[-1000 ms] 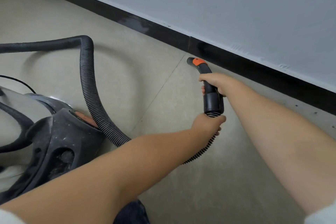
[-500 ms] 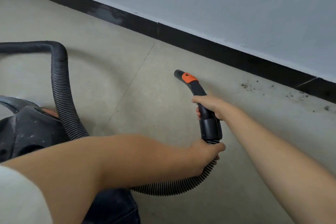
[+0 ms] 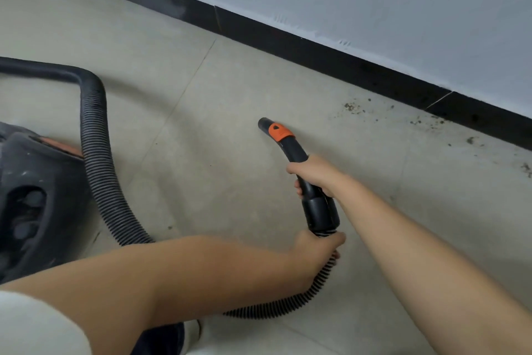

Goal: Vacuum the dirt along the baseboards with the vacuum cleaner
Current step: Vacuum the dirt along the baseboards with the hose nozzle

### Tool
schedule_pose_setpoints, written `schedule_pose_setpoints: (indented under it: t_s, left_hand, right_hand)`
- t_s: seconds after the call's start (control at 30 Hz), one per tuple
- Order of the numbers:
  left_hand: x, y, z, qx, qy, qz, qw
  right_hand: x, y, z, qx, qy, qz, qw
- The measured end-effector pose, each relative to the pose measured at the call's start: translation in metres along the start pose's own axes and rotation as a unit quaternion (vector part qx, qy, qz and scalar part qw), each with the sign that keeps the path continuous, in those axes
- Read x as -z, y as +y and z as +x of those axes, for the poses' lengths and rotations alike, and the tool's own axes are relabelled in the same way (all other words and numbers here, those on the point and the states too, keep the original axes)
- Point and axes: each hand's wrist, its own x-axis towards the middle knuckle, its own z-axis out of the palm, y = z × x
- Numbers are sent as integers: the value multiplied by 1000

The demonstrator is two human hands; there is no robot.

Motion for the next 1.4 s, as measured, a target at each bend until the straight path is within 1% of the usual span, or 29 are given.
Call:
schedule_pose_setpoints:
  t_s: [0.07, 0.2, 0.27, 0.43, 0.6, 0.83, 1.03, 1.1, 1.2, 1.3, 1.4]
  left_hand:
    - [-9, 1, -3, -11, 8, 27, 1000]
    - [-36, 0, -4, -29, -45, 45, 998]
    - [-55, 0, -4, -34, -51, 51, 997]
    - [-95, -1, -7, -37, -46, 44, 997]
    - [-110, 7, -5, -45, -52, 46, 997]
    - [-109, 25, 14, -86, -103, 84, 987]
    - [-93, 9, 27, -86, -161, 169, 968]
    - [-84, 4, 28, -87, -166, 193, 963]
    - [-70, -5, 24, -76, -167, 225, 957]
    - [-64, -21, 14, -47, -177, 248, 951]
    - [-64, -37, 3, -23, -181, 241, 953]
  right_hand:
    - [14, 10, -5, 1, 21, 24, 999]
    - [55, 43, -15, 2, 92, 80, 993]
    - [73, 58, -20, -1, 108, 93, 990]
    - [102, 76, -28, -1, 104, 85, 991]
    - [120, 76, -29, -12, 101, 101, 990]
    - [143, 77, -18, -18, 141, 155, 978]
    - [135, 106, -20, -25, 190, 233, 953]
    - [124, 113, -20, -19, 200, 246, 948]
    - [106, 120, -21, -12, 208, 249, 946]
    - [89, 132, -30, -10, 212, 249, 945]
    - [78, 139, -39, -15, 196, 219, 956]
